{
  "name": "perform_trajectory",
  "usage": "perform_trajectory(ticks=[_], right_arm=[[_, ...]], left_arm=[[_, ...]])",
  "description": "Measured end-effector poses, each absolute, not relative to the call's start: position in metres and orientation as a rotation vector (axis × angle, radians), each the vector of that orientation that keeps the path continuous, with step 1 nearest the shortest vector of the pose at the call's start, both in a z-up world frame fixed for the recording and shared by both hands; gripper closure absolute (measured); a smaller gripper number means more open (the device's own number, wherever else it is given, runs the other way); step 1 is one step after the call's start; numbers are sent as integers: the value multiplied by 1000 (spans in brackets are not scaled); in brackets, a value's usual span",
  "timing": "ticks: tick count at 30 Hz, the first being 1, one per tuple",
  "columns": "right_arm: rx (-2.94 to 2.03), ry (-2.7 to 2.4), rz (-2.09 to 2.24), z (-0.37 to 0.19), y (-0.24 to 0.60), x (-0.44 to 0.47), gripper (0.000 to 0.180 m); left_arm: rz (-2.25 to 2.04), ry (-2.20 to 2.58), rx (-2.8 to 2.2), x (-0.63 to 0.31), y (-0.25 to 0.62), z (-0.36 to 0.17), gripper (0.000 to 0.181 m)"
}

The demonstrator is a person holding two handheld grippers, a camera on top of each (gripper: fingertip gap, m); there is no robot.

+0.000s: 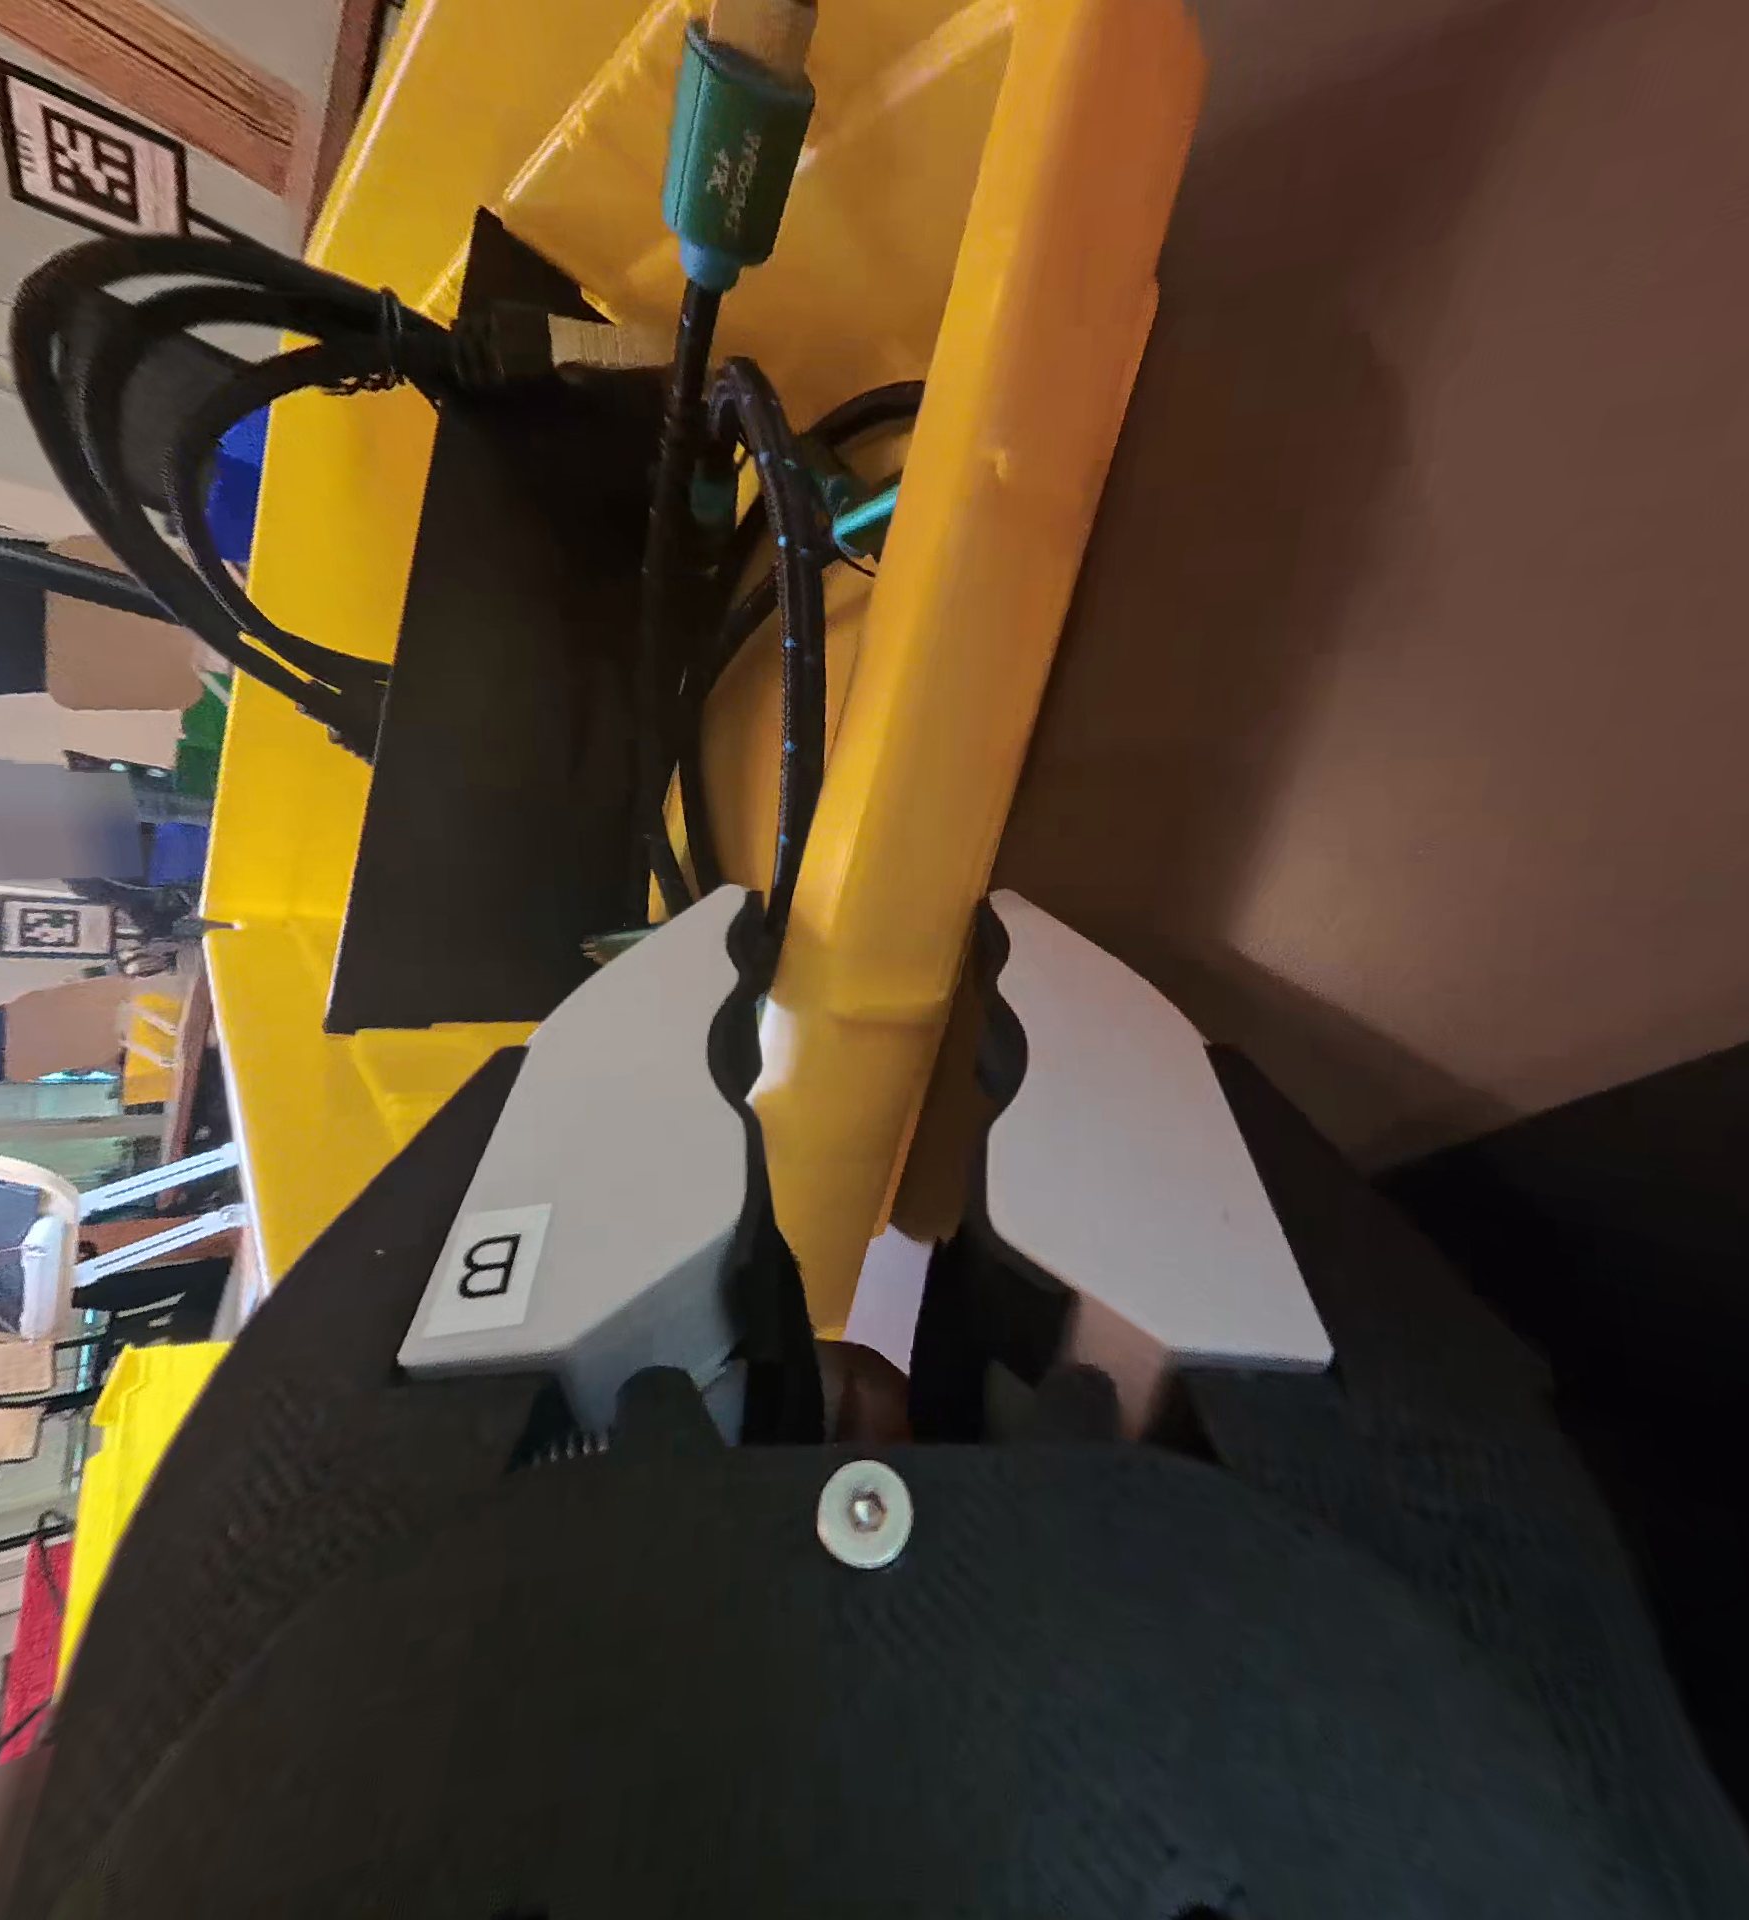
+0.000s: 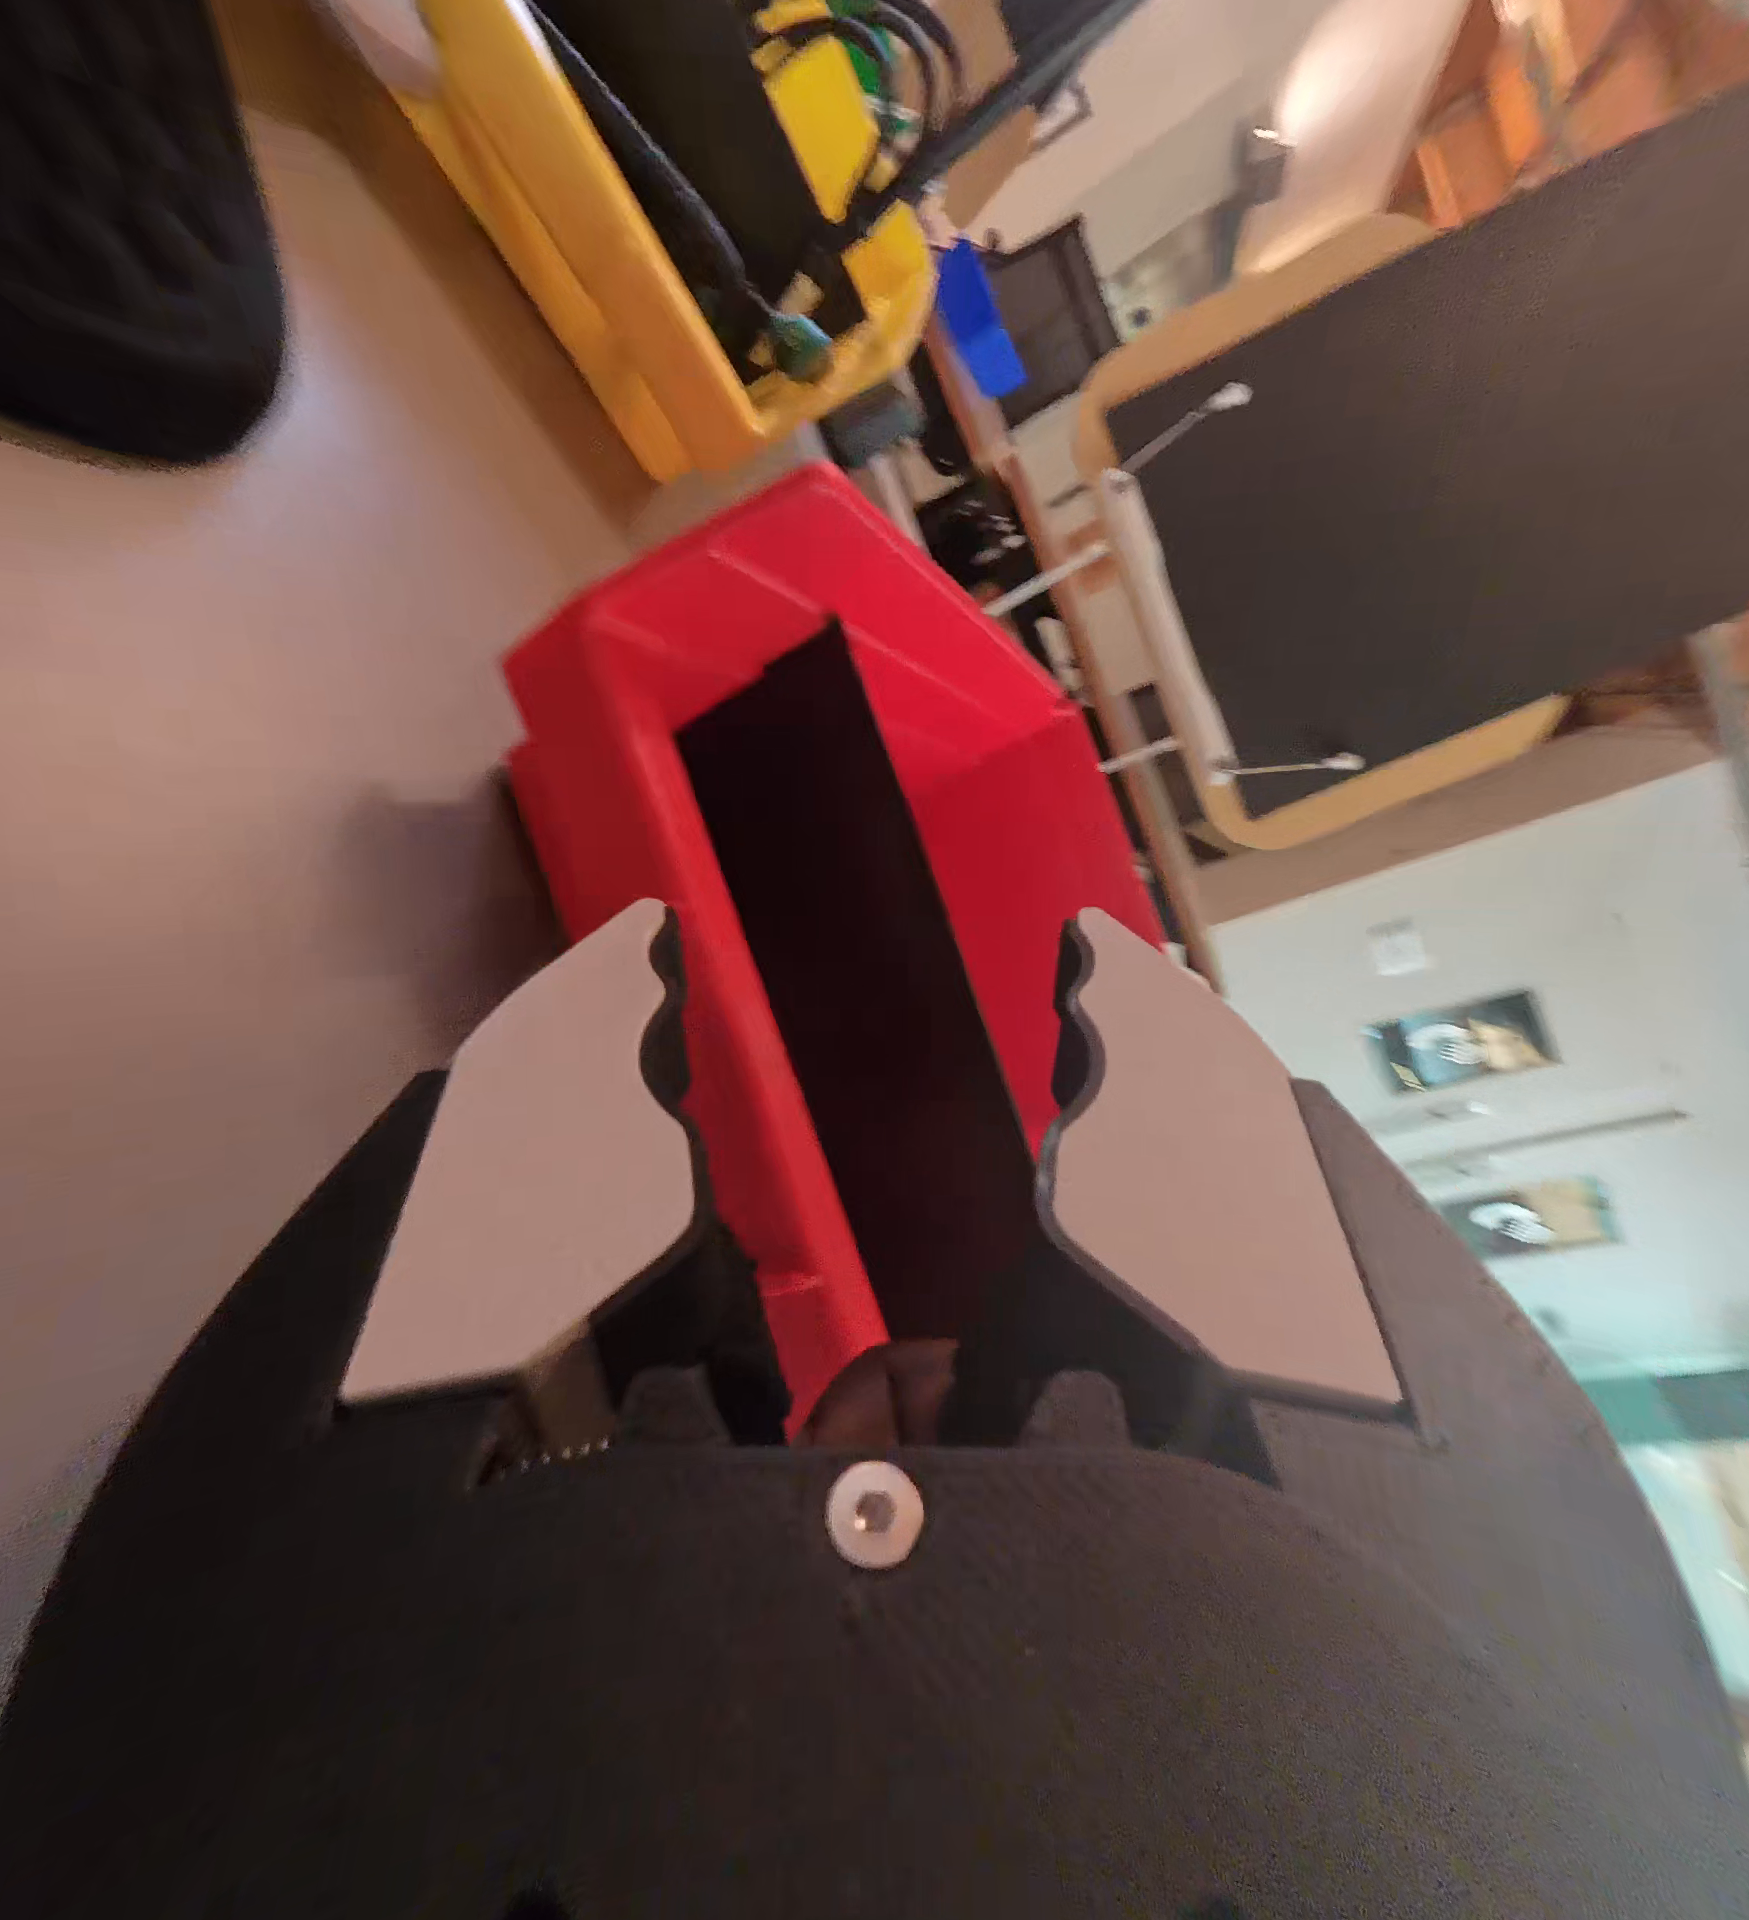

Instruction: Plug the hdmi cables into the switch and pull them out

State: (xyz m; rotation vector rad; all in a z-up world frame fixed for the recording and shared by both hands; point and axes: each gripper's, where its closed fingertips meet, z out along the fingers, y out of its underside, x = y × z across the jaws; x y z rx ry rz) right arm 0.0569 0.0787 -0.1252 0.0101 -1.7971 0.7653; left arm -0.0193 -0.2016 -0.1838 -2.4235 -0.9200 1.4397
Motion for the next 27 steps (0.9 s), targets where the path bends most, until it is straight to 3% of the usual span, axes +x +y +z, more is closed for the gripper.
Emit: perform_trajectory(ticks=[6,7,10,27], right_arm=[[-118,-2044,478,-178,101,38,111],[-144,-2035,437,-183,107,31,121],[-228,-2052,472,-188,110,21,134],[-380,-2235,148,-194,211,-36,140]], left_arm=[[1385,-947,-2472,-7,-222,-185,143],[1373,-951,-2477,-3,-227,-185,143],[1346,-950,-2486,7,-241,-185,142],[1210,-1093,-2482,50,-290,-186,136]])
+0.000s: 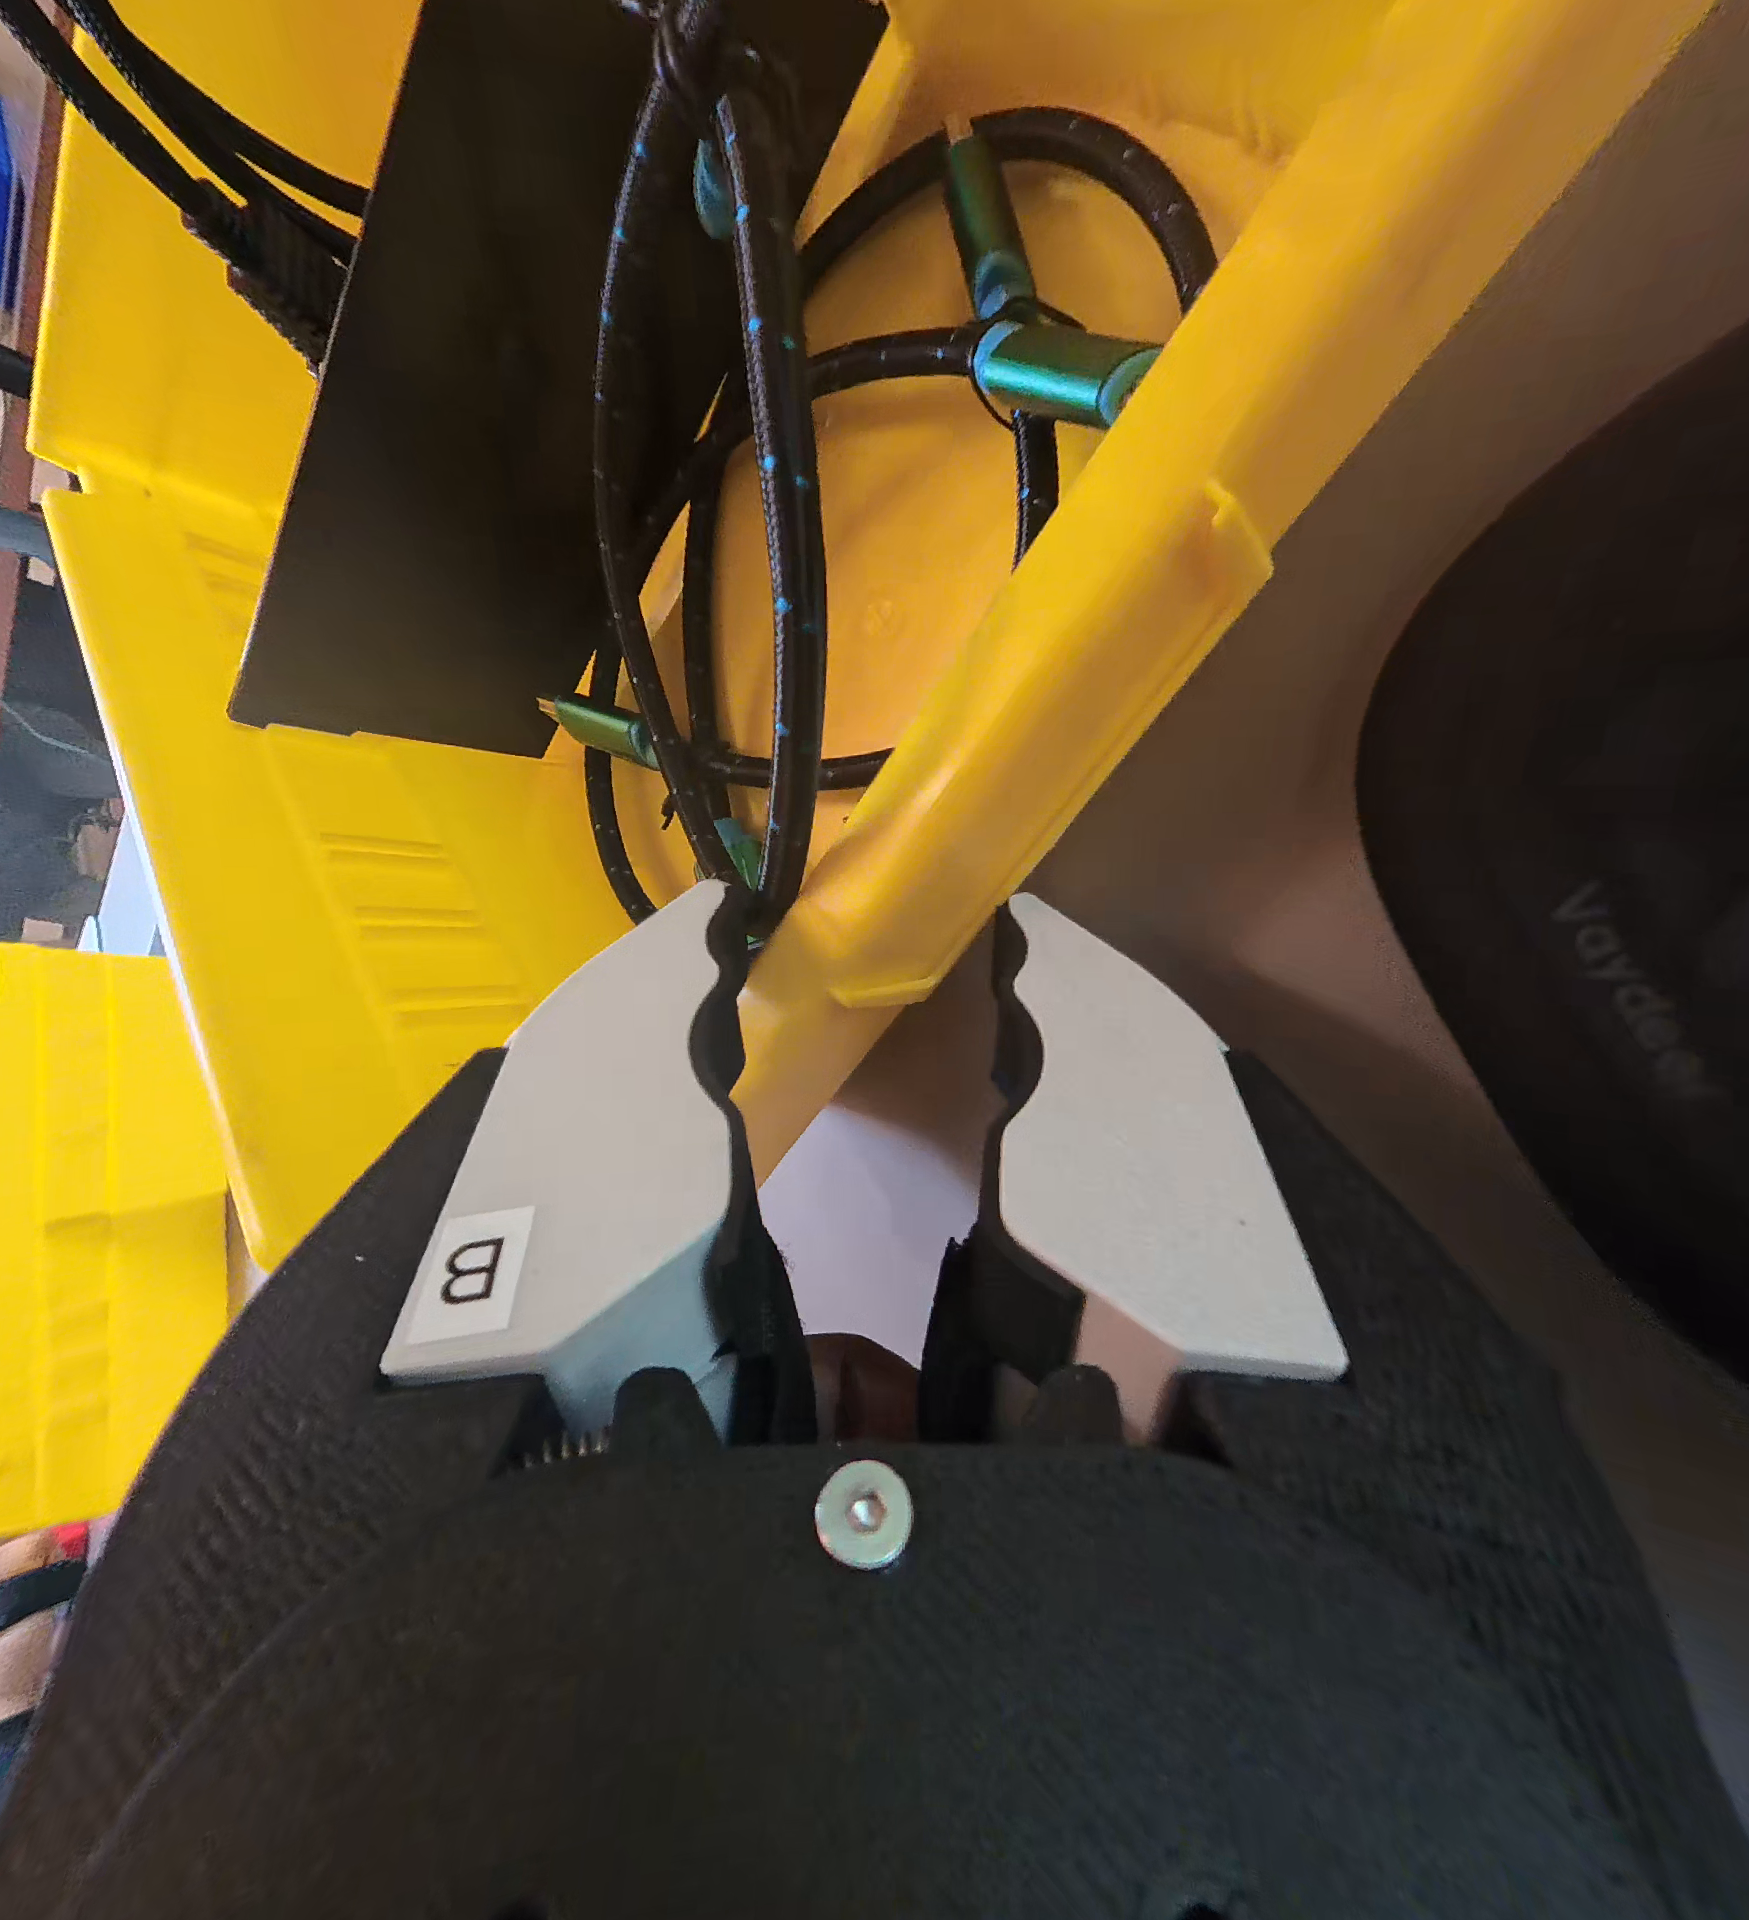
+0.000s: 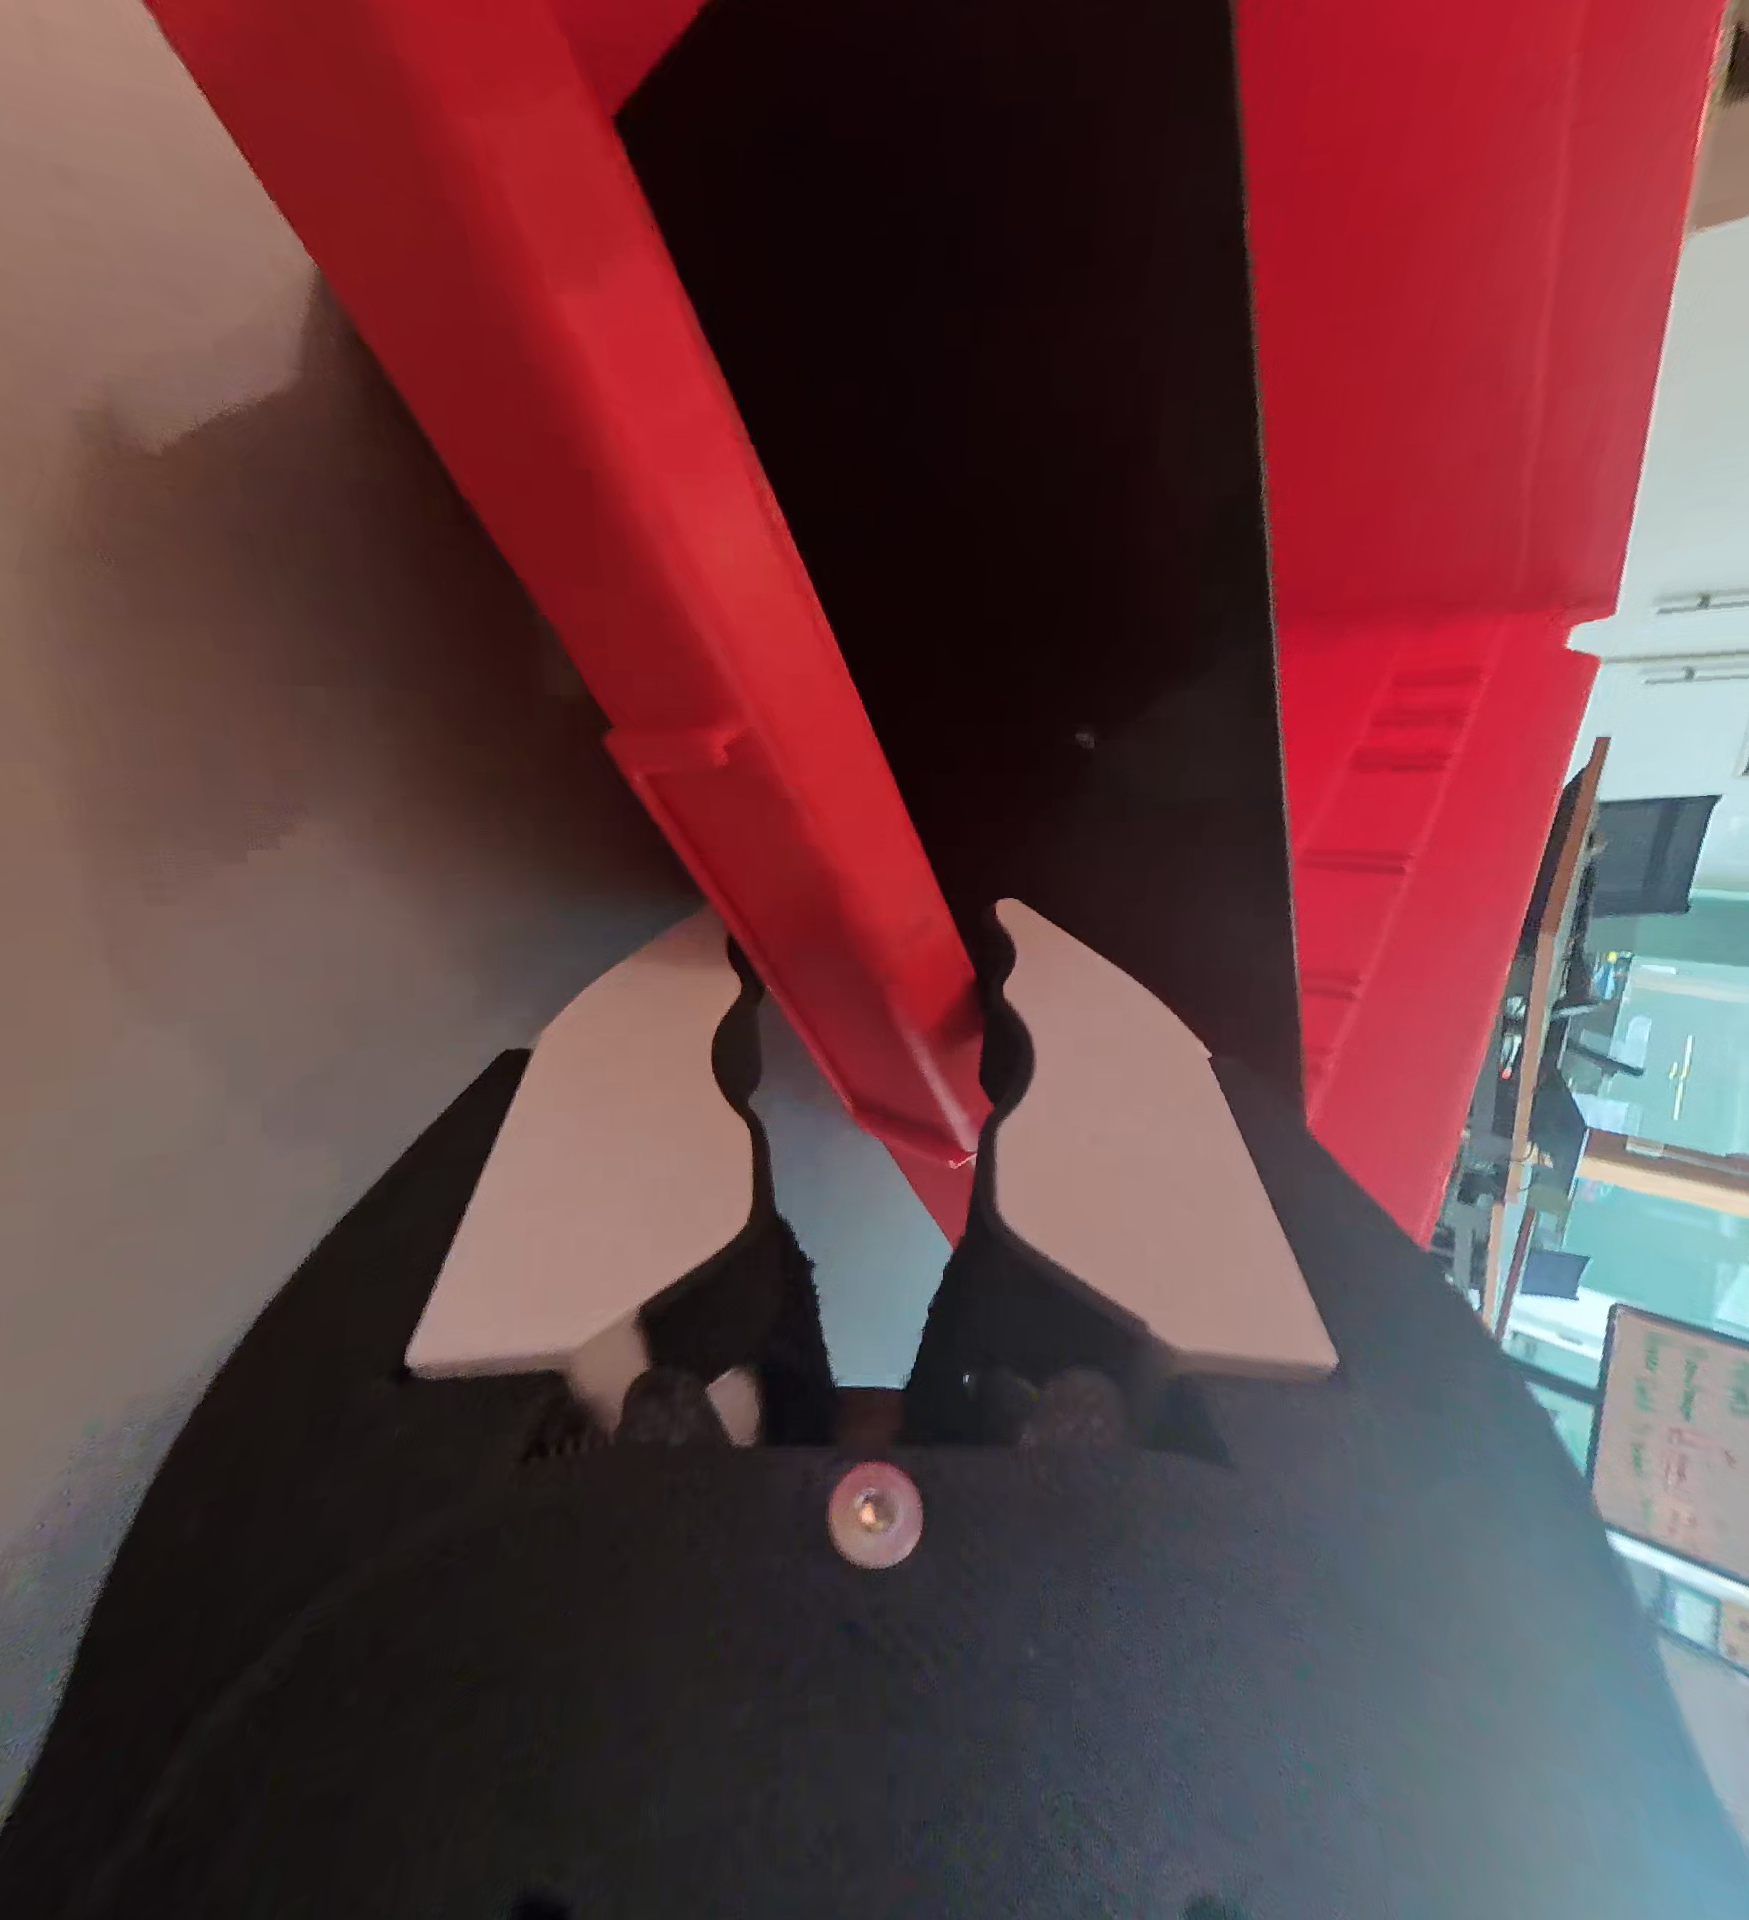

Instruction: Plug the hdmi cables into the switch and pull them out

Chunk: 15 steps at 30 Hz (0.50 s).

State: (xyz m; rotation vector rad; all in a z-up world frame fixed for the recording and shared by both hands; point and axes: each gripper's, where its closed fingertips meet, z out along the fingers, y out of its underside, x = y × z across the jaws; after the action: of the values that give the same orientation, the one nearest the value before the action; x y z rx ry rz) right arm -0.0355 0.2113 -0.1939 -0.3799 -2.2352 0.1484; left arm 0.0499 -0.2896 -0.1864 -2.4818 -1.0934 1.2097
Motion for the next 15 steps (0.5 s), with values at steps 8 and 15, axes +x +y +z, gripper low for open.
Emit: perform_trajectory(ticks=[8,15], right_arm=[[-515,-2212,89,-194,288,-36,140],[-592,-2168,120,-193,332,-30,139]], left_arm=[[1196,-1059,-2486,70,-306,-186,135],[1180,-1033,-2480,83,-311,-186,134]])
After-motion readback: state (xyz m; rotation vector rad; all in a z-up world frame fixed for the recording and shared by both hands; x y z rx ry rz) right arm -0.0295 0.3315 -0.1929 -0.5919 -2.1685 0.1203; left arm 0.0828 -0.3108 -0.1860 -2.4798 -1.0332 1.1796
